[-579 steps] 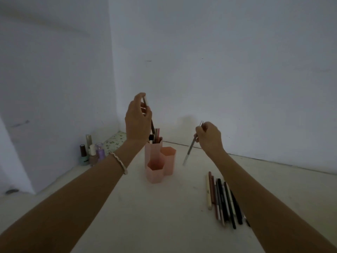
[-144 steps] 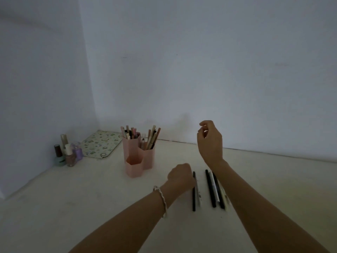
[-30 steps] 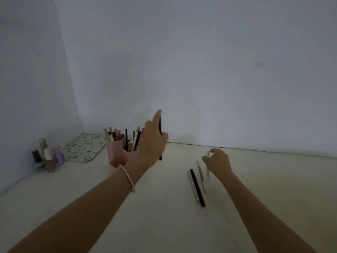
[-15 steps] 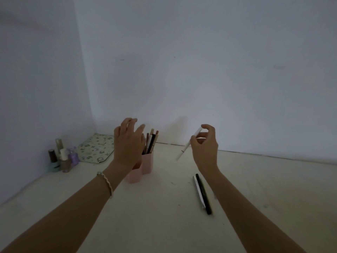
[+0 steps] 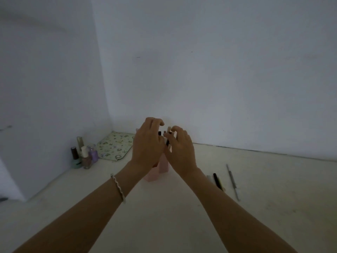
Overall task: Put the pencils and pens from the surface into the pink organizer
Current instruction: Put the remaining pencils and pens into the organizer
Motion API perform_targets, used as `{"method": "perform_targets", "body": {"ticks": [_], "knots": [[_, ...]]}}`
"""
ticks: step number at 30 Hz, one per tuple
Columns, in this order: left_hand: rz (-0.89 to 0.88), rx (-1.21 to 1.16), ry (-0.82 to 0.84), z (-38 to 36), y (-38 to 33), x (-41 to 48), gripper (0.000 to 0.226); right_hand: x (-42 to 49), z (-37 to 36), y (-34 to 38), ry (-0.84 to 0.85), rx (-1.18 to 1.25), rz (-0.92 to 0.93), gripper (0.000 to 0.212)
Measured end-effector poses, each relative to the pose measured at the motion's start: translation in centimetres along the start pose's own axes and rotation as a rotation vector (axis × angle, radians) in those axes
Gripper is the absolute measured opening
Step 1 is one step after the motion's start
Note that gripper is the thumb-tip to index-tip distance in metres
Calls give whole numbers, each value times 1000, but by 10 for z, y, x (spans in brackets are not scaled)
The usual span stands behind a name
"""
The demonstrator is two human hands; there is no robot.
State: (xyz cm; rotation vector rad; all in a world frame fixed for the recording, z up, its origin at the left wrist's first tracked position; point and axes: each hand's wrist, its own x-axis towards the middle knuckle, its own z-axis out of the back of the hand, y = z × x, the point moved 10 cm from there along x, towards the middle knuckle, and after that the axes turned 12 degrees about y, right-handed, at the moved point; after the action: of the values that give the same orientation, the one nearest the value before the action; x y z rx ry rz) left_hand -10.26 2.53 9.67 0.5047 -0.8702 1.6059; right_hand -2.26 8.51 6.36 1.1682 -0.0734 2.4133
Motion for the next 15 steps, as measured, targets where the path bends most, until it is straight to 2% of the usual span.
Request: {"method": "perform_targets", "body": {"ticks": [3, 4, 5, 8, 10, 12, 15], "knots": [[102, -47, 12, -15, -4, -4, 6, -4, 22, -20, -77, 54, -49, 34], [155, -54, 78, -29, -7, -5, 14, -6, 34, -33, -114, 83, -97, 36], [200, -67, 196, -50, -10, -9, 17, -8, 44, -47, -143, 109, -149, 37], [318, -57, 741, -133, -30, -36, 10, -21, 70, -88, -195, 140, -277, 38], [400, -45, 953, -170, -43, -61, 29, -34, 82, -112, -199, 141, -340, 37], [438, -32, 1010, -191, -53, -77, 37, -50, 90, -135, -182, 148, -403, 36], [447, -3, 990, -200, -63, -84, 38, -71, 97, -163, -139, 167, -490, 34]]}}
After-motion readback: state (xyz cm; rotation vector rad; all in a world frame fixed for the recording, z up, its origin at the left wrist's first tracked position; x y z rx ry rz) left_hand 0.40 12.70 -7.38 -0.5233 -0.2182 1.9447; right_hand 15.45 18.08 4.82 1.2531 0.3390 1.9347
